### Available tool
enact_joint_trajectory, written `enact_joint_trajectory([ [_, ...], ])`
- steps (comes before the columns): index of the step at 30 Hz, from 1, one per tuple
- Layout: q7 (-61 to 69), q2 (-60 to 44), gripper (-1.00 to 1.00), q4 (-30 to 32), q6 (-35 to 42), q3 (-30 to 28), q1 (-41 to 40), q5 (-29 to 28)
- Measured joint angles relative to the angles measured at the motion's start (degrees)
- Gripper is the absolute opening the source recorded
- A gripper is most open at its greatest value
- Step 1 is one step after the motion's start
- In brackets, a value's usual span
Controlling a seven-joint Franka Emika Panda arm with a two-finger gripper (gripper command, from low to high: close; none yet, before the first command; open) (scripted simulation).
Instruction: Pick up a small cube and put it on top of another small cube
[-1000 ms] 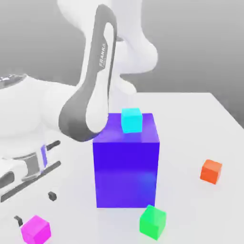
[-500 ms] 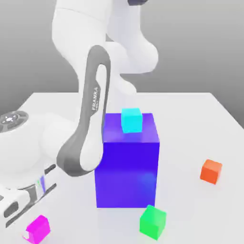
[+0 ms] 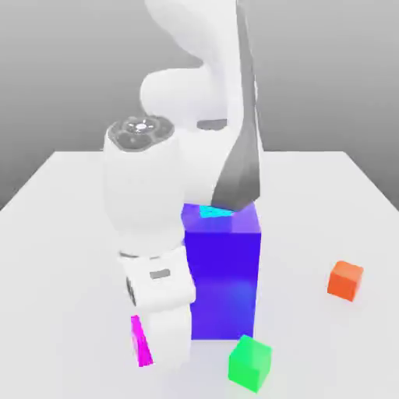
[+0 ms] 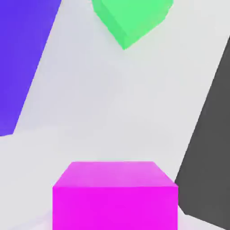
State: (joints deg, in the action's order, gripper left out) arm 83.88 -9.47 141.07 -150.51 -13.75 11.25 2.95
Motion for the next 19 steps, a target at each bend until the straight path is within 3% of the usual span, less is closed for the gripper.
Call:
enact_joint_trajectory([
  [8,22.72,4.76,-1.00,4.44,0.31,6.75,5.25,-2.09],
  [15,27.07,-3.37,-1.00,4.38,-7.82,8.22,4.86,0.33],
  [16,27.35,-4.59,1.00,4.36,-8.92,8.43,4.68,0.72],
  [19,27.35,-4.59,1.00,4.36,-8.92,8.43,4.68,0.72],
])
